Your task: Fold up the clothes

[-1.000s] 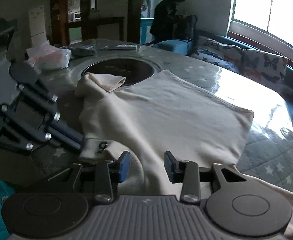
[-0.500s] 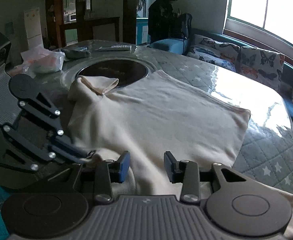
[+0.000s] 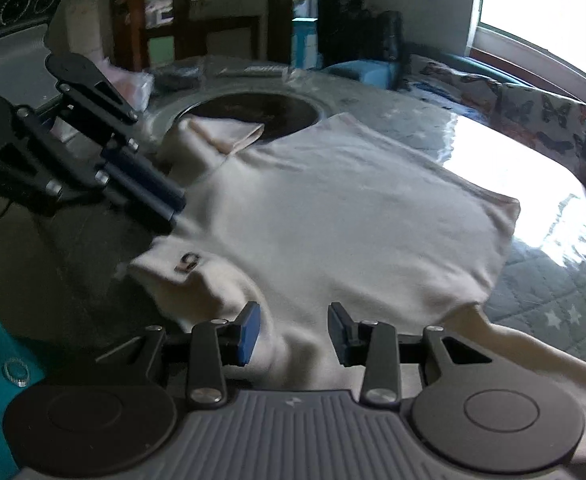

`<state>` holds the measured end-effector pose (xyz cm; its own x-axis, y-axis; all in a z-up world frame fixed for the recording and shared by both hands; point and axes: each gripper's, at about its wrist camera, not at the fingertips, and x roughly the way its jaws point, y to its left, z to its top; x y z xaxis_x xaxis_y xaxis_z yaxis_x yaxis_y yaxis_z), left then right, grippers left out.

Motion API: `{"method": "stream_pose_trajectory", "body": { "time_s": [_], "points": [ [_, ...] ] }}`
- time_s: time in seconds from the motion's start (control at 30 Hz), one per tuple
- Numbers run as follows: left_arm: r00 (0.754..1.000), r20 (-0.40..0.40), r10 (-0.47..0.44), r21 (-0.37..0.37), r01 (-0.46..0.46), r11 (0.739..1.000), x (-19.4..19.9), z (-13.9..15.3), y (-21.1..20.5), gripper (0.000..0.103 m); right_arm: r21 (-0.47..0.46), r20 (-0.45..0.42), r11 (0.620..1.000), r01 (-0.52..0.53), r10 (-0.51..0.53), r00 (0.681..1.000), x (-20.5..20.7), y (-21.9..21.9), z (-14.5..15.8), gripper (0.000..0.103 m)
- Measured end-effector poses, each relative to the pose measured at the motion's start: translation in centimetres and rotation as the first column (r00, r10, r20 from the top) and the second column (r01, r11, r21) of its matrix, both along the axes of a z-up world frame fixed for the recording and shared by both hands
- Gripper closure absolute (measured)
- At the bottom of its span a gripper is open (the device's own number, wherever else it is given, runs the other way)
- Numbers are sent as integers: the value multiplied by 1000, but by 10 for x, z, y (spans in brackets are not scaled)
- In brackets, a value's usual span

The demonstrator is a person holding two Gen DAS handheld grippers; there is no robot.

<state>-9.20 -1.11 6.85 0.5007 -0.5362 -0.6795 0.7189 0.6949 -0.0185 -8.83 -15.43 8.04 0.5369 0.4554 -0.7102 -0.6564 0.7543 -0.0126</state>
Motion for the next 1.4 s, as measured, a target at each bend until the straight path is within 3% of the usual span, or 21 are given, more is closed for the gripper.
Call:
{"method": "stream_pose_trajectory", "body": {
  "time_s": [0.27,0.33,0.63,0.8,0.97,1.1,1.27,1.4],
  "points": [
    [982,-108,156,-29,-160,987,50,-36,-12,85,30,10,986,165,-166,986,24,-27,-6,66],
    [978,-118,171,-10,-173,985,52,-47,-12,76,24,-2,981,190,-190,982,25,-34,-11,66],
    [977,-105,184,-20,-187,982,44,-54,-11,61,20,15,967,253,-254,967,28,-48,-12,64],
    [978,-109,179,-39,-184,982,42,-53,-14,59,18,15,962,274,-274,961,27,-54,-10,60],
    [975,-64,213,-54,-217,975,39,-38,7,59,15,16,955,295,-295,955,26,-61,-8,61],
    [946,5,324,-36,-324,945,48,-24,39,59,33,40,964,265,-266,963,24,-54,6,61],
    [896,74,438,44,-441,896,72,-22,72,59,42,56,980,194,-196,979,33,-33,13,60],
    [901,84,426,118,-433,894,87,-33,78,59,39,45,985,165,-167,985,42,-19,7,60]
  ]
}}
